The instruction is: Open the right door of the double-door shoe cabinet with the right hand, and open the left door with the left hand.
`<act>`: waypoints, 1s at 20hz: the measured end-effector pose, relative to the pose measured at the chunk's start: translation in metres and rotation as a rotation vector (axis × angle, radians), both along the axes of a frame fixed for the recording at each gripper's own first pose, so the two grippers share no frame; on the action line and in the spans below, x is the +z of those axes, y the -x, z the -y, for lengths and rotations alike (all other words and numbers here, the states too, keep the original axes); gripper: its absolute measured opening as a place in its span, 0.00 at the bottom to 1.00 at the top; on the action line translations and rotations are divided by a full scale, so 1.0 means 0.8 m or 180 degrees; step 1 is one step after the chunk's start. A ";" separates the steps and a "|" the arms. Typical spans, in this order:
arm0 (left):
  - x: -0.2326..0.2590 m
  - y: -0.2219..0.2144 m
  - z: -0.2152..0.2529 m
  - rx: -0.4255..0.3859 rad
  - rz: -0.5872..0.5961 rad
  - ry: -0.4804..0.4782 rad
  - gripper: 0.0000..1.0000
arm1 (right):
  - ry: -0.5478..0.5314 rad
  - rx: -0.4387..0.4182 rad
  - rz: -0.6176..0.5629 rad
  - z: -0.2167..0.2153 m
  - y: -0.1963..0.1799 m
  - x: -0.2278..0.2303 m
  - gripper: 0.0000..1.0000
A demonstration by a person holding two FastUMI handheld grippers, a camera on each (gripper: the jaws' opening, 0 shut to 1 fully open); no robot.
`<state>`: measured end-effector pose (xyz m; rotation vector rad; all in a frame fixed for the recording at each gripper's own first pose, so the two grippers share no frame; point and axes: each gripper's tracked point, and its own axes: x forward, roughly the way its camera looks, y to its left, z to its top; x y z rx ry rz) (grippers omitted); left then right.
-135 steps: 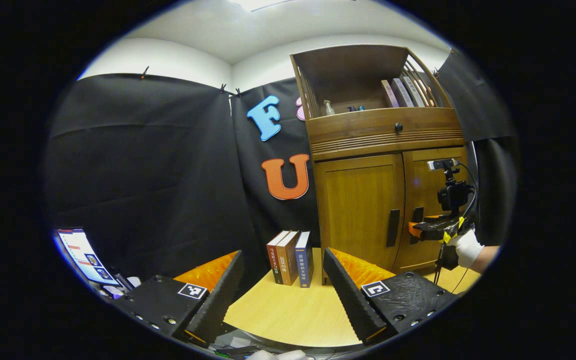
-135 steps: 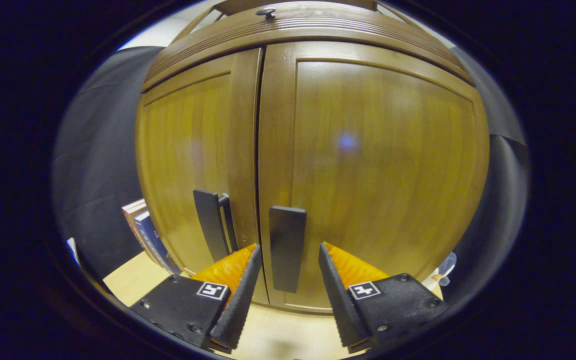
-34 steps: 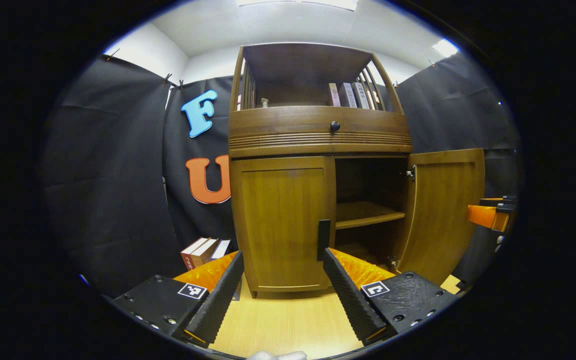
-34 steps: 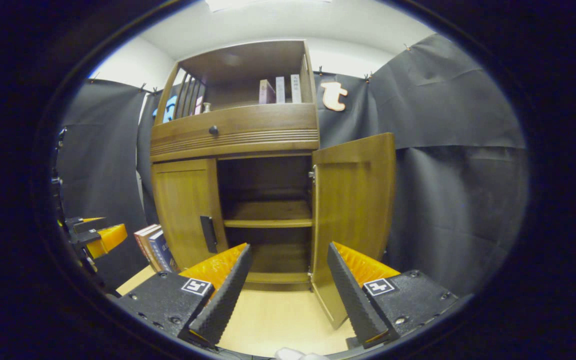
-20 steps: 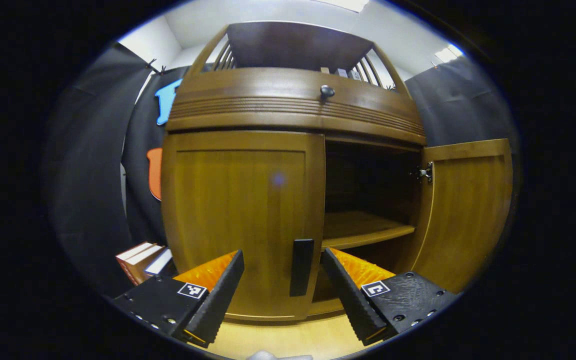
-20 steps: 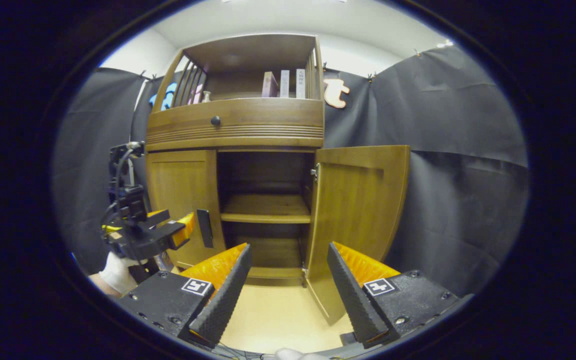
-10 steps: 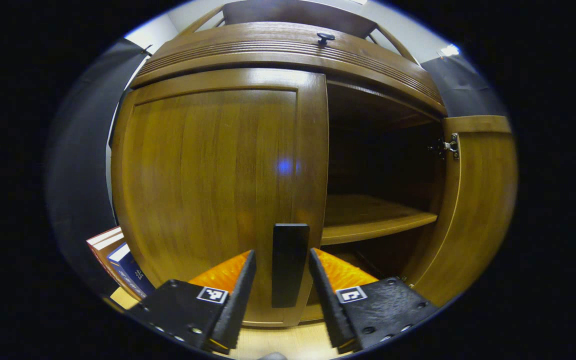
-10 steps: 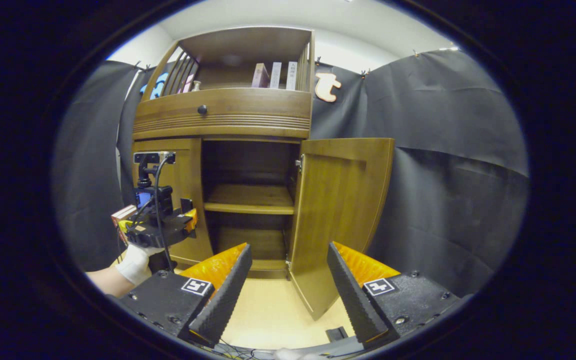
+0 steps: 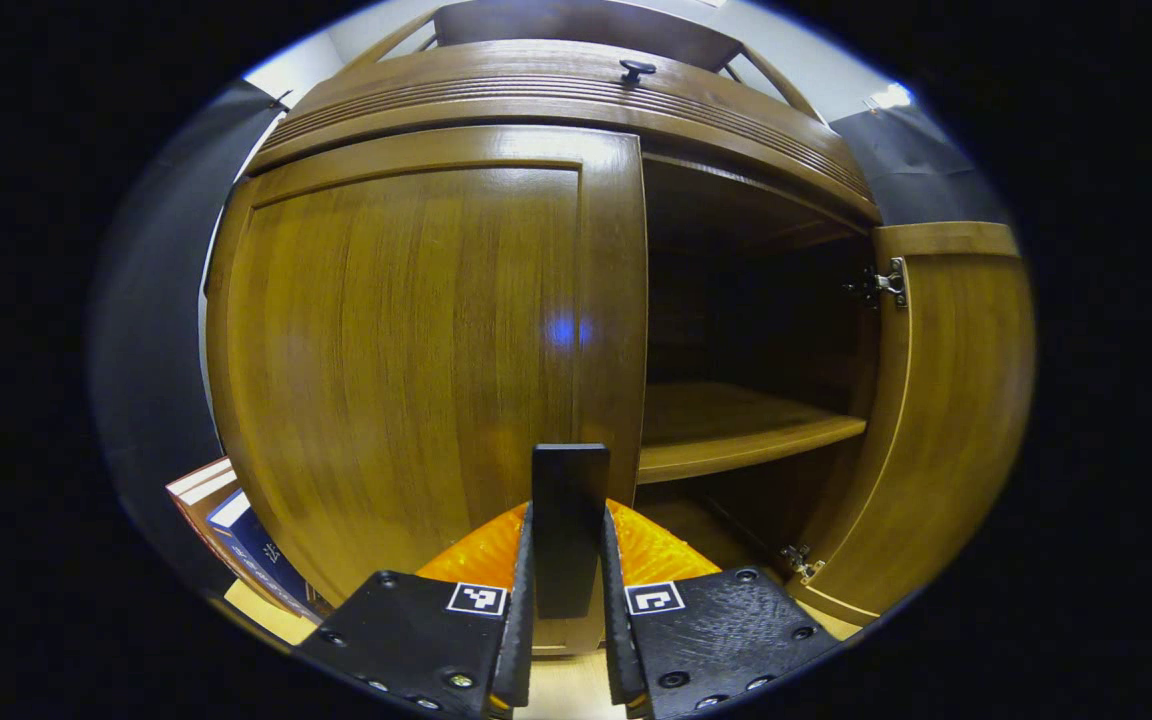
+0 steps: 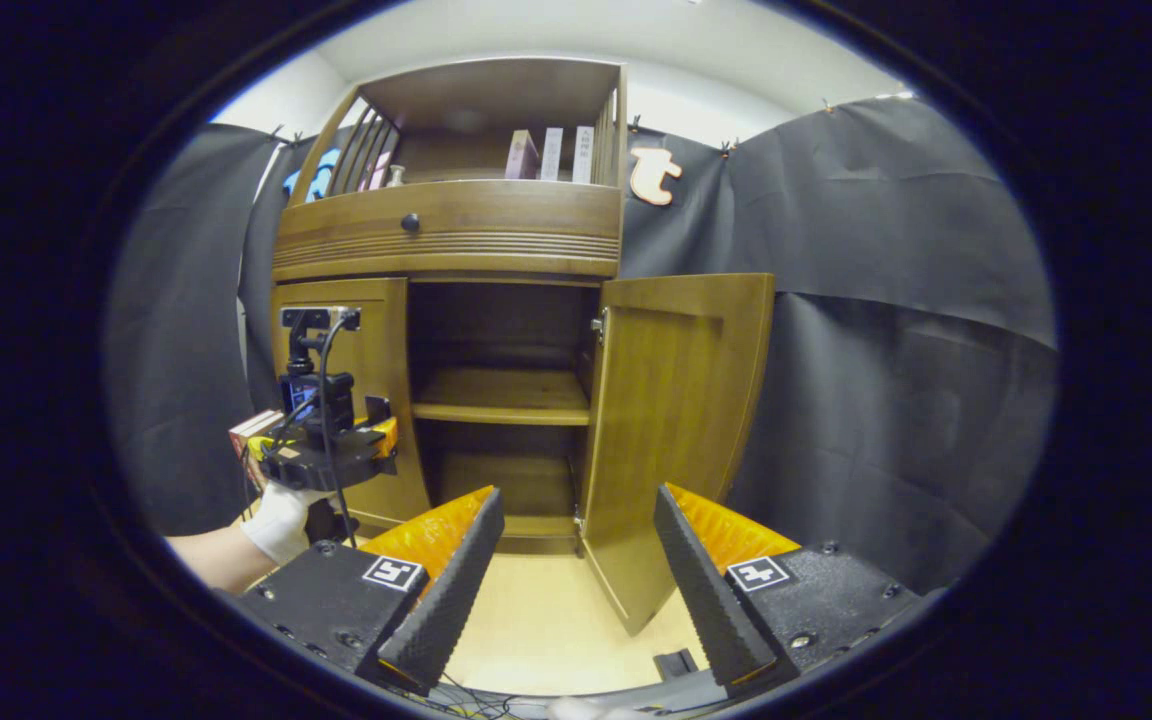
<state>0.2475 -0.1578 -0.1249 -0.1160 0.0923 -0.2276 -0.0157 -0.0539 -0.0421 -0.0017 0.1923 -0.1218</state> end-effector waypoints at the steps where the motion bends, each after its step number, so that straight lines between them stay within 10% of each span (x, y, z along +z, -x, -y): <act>1: 0.000 0.006 -0.001 -0.0022 0.0003 -0.0007 0.37 | -0.0012 -0.0007 -0.0006 0.002 0.003 -0.002 0.97; 20: -0.007 0.168 -0.093 -0.0054 -0.0002 -0.0039 0.28 | -0.0136 0.0286 -0.0046 -0.028 0.028 -0.019 0.97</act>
